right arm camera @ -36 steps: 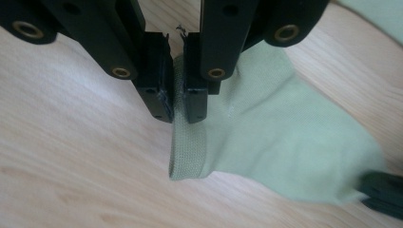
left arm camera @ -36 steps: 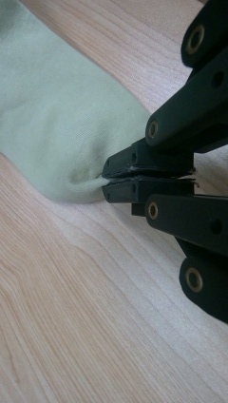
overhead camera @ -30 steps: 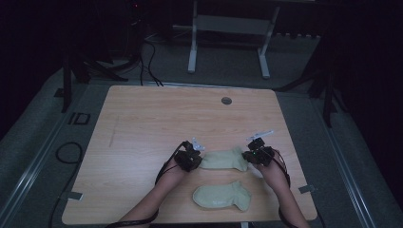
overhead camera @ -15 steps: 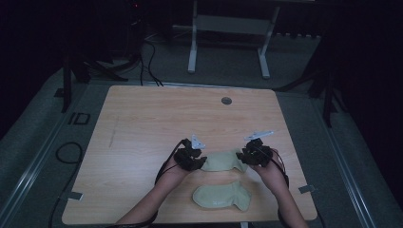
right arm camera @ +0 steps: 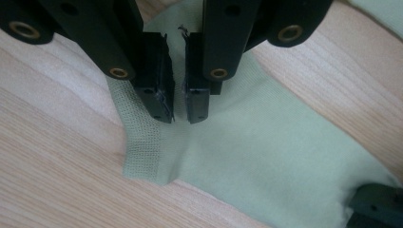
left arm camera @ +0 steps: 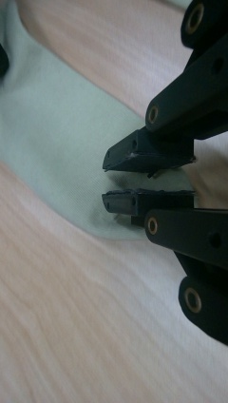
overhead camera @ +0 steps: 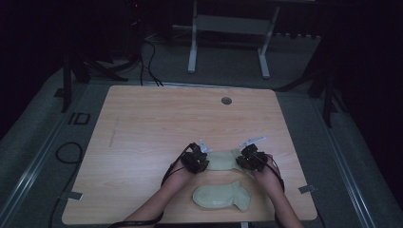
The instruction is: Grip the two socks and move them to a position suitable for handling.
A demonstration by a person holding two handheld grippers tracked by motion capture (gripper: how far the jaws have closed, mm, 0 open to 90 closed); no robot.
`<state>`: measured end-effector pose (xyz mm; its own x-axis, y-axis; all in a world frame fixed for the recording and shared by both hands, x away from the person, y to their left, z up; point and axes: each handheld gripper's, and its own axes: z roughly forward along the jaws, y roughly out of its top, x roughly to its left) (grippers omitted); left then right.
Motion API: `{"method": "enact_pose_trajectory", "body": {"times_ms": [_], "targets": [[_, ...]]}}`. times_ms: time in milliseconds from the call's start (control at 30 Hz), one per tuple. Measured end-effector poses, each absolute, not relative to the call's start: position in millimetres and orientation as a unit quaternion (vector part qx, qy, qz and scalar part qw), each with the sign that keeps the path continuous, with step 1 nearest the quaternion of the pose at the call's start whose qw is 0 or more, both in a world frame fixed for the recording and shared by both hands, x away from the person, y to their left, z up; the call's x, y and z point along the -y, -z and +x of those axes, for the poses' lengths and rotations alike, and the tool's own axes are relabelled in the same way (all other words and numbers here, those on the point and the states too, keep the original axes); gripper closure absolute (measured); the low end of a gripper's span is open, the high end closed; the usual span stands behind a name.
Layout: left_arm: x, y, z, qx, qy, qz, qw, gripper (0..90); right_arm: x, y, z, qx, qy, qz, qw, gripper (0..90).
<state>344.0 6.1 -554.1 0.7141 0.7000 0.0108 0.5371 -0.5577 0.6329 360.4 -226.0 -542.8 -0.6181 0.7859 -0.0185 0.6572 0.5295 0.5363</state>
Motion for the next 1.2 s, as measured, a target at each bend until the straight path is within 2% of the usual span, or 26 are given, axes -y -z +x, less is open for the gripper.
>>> {"method": "enact_pose_trajectory", "body": {"times_ms": [600,700,767,800,867,900,967,1100,1200], "targets": [[-25.1,553.9,354.8,-0.371,-0.138,0.867,0.304,78.0,199.1,544.1,375.5,-0.868,-0.249,0.405,0.143,78.9],[-25.2,553.0,354.5,-0.371,-0.133,0.866,0.307,77.4,197.8,542.9,374.8,-0.869,-0.247,0.405,0.140,72.4],[-25.9,549.2,351.7,-0.374,-0.126,0.863,0.315,69.8,196.0,541.5,371.2,-0.872,-0.247,0.397,0.144,67.5],[-25.9,546.7,349.5,-0.373,-0.128,0.862,0.319,69.6,195.7,540.9,369.5,-0.871,-0.250,0.397,0.145,65.5],[-25.8,542.4,346.7,-0.372,-0.132,0.861,0.321,56.9,195.8,539.3,366.5,-0.871,-0.259,0.395,0.138,59.6],[-26.2,539.4,345.1,-0.372,-0.129,0.860,0.326,56.1,195.8,538.1,364.9,-0.871,-0.261,0.395,0.134,57.4],[-28.0,534.8,342.3,-0.376,-0.130,0.855,0.333,47.9,196.4,535.1,362.0,-0.871,-0.265,0.392,0.132,54.1],[-31.5,524.5,332.8,-0.372,-0.126,0.855,0.338,41.6,199.2,530.2,358.0,-0.870,-0.273,0.393,0.122,50.9],[-35.8,516.8,325.3,-0.370,-0.123,0.855,0.341,40.1,204.8,520.1,351.2,-0.868,-0.286,0.387,0.121,49.4]]}}
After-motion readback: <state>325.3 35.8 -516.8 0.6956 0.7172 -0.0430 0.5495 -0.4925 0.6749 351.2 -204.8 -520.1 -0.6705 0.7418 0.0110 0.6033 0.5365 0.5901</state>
